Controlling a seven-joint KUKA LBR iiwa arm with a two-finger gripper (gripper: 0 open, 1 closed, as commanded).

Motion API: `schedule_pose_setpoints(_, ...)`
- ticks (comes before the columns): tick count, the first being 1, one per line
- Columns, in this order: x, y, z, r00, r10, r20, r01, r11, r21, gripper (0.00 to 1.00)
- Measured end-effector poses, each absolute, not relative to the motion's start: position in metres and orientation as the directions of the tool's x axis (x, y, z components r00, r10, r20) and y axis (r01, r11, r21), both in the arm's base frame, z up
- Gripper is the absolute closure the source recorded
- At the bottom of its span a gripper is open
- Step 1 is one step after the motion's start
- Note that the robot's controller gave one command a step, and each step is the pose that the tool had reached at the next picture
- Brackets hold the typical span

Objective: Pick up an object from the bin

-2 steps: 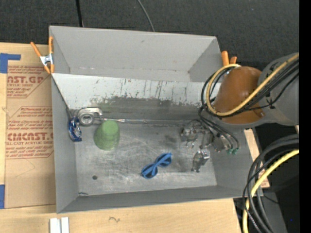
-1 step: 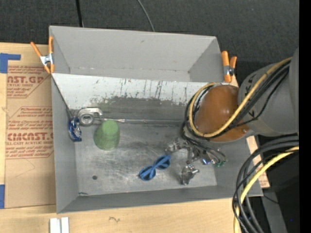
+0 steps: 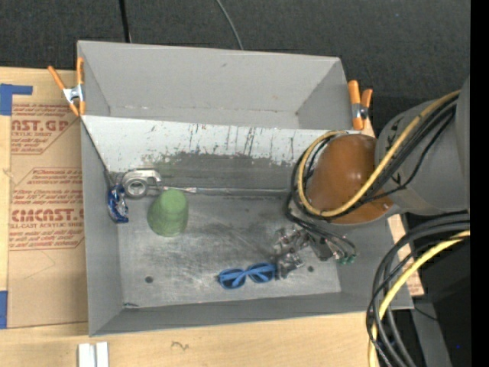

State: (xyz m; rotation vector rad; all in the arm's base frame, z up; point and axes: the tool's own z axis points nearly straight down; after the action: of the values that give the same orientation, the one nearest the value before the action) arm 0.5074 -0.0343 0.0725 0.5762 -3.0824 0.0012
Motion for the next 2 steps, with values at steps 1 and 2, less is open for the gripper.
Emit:
schedule_pose_setpoints(1, 0.4843, -0.0423, 0.2581, -0.876, -0.482, -0.008, -0.482, 0.876, -0.005, 1.0)
schedule_pose_setpoints(2, 0.4833, -0.0418, 0.2541, -0.876, -0.482, -0.003, -0.482, 0.876, 0.0, 0.0)
